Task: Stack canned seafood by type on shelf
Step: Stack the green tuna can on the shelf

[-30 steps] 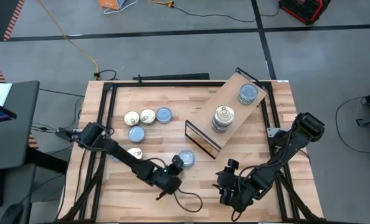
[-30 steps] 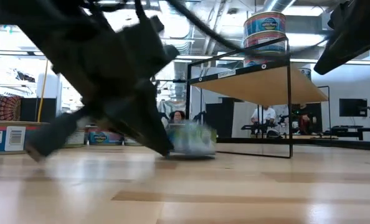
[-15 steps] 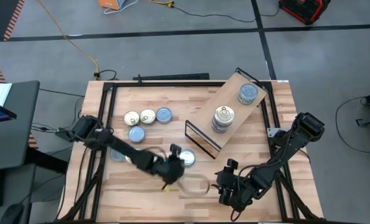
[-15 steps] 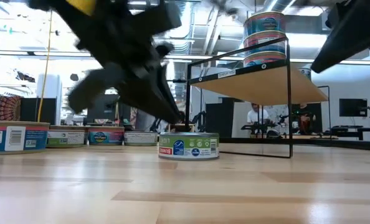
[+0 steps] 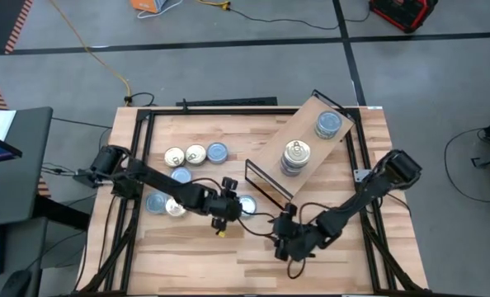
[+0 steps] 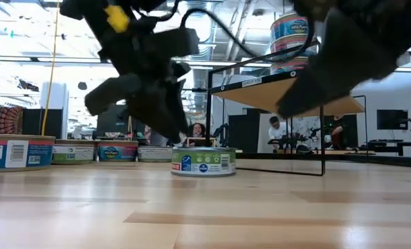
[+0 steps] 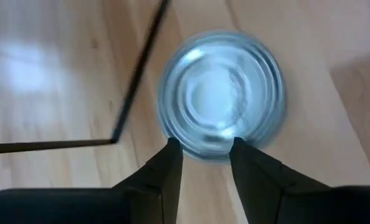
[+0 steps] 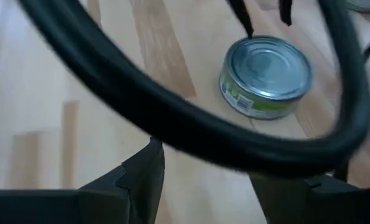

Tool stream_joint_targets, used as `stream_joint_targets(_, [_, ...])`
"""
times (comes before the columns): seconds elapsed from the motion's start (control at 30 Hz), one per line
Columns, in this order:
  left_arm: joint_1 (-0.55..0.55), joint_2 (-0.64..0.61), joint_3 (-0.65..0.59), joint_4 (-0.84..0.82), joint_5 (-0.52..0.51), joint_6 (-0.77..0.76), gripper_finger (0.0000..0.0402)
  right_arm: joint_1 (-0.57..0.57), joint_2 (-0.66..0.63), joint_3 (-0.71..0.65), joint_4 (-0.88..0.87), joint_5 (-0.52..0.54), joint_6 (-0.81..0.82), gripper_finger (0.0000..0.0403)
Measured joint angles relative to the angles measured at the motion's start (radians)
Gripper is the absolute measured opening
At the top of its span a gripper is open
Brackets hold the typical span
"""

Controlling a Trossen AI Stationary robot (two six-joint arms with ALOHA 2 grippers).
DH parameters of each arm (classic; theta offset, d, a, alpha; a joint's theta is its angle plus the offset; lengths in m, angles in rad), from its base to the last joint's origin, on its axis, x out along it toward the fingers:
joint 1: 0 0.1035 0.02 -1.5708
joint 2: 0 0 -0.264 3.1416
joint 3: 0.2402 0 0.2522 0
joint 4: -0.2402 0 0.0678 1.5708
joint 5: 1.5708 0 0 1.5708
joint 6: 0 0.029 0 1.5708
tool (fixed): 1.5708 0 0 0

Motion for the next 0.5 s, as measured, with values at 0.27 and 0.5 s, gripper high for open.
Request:
stream_joint_targets(0.27, [0.100,0.001,-0.013,0.006,-0.064,0.036,0.0102,-0.060,0.143,0.051,0.042,-0.093,-0.095,0.0248])
stream_joint_targets(0.5, [0.139,0.002,-0.012,0.009,-0.006,0.100,0.0084,-0.088,0.156,0.062,0.037,-0.051,-0.028,0.0248])
